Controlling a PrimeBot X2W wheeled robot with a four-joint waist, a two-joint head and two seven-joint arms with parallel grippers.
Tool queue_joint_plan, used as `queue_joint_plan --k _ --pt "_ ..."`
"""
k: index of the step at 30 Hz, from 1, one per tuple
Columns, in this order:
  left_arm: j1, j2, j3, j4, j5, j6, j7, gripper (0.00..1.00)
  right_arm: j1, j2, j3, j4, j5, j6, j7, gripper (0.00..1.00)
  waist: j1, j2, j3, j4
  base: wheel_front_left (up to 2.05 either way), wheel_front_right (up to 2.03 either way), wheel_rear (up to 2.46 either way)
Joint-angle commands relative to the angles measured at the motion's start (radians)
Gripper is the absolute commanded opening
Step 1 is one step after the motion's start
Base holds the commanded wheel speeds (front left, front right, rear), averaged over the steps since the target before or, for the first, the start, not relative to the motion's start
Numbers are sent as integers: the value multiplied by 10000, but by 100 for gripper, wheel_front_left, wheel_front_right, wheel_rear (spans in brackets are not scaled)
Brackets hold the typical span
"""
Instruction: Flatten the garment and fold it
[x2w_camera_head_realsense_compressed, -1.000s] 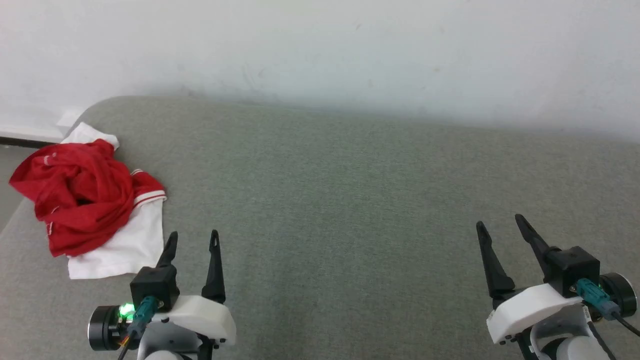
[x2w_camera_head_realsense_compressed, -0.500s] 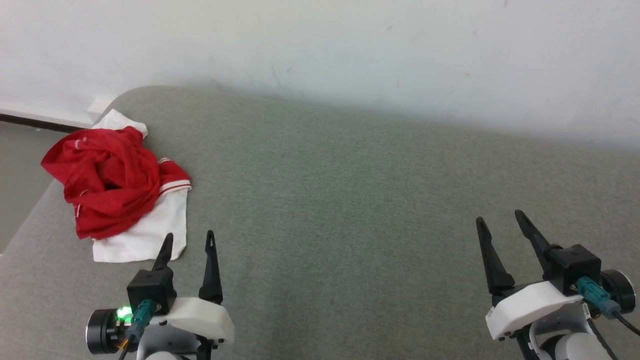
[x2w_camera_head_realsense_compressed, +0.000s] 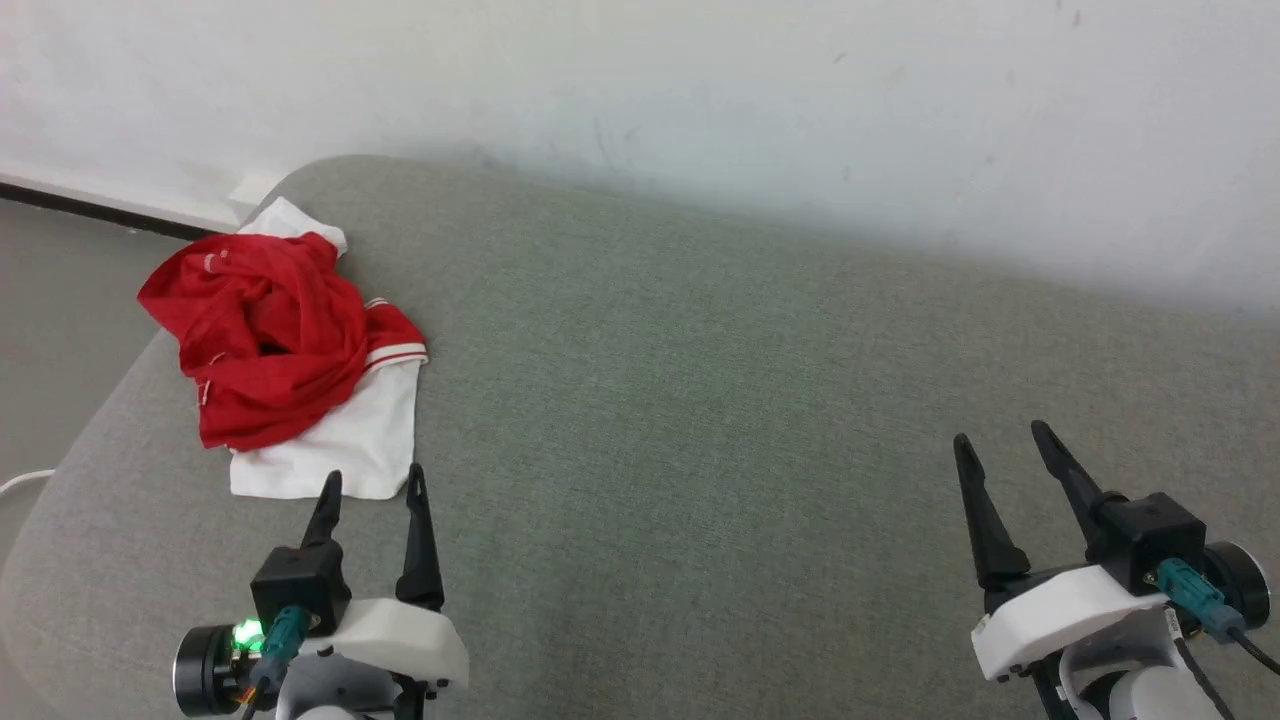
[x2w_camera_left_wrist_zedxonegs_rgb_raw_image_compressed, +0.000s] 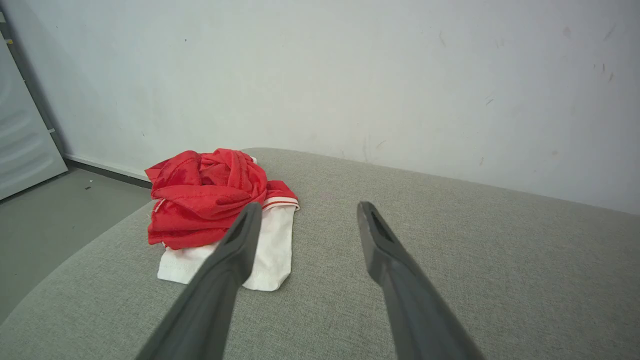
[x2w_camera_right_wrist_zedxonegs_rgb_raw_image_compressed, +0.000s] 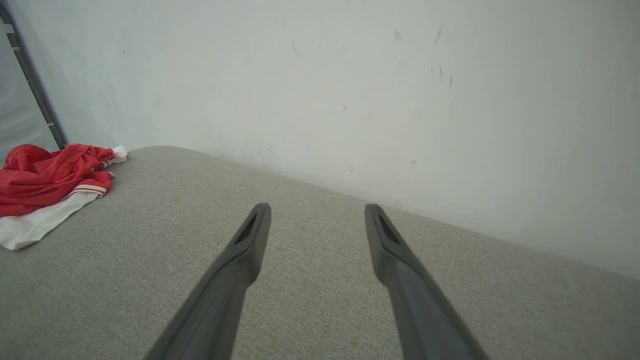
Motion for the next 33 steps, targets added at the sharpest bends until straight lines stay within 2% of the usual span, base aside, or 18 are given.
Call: queue_joint_plan --k 1,33 --pt "-196 43 -32 64 -51 82 -107 100 -173 26 -40 47 102 -13 -112 100 -1 0 -3 115 0 0 0" --pt "-338 75 -171 549 -408 589 -776 100 -353 40 -99 414 349 -18 -718 100 -1 0 32 1769 0 0 0"
